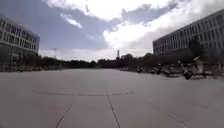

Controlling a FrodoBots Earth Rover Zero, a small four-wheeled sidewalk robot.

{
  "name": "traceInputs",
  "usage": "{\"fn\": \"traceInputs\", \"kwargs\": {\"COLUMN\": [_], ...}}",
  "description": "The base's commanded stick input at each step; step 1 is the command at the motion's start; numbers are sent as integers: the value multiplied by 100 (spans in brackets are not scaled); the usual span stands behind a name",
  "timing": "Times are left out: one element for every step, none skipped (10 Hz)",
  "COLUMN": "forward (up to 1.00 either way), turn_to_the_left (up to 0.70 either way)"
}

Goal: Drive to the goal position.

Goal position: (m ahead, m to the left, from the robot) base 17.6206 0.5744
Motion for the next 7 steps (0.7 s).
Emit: {"fn": "traceInputs", "kwargs": {"forward": [50, 50, 50, 50, 50, 50, 50], "turn_to_the_left": [1, 1, 1, 1, 1, 1, 1]}}
